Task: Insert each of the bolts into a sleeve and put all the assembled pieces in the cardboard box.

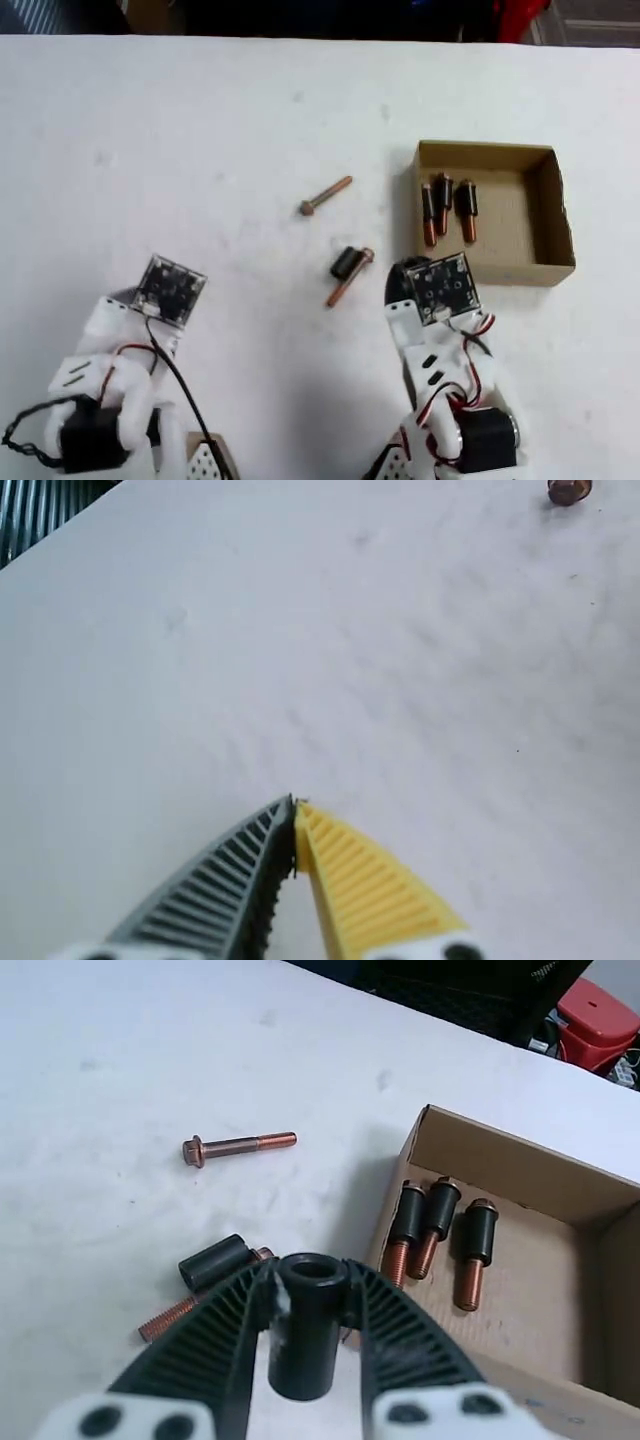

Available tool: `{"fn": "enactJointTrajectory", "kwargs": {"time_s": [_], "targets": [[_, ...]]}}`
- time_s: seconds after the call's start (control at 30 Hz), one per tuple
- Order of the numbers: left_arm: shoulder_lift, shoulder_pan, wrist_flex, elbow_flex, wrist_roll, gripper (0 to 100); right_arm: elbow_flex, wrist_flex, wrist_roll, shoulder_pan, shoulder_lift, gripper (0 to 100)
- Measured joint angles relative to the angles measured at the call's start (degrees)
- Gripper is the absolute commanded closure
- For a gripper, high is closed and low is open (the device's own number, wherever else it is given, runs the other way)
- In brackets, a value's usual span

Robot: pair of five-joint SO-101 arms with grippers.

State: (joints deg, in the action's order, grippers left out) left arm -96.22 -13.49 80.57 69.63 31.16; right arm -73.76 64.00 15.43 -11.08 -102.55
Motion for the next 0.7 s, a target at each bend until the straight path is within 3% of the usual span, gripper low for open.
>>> {"fn": "enactJointTrajectory", "kwargs": {"time_s": [0.17,0.43,0.7], "targets": [[17.05,1.93,0.0,-9.32,0.0,98,-0.88,0.0,0.0,0.53,-0.09,98.2],[38.86,13.27,-0.18,-19.25,-0.18,98,-2.11,0.0,0.0,0.88,0.0,98.2],[50.99,25.23,-0.18,-28.4,-10.02,98,-3.87,0.0,-0.09,5.1,0.0,98.2]]}}
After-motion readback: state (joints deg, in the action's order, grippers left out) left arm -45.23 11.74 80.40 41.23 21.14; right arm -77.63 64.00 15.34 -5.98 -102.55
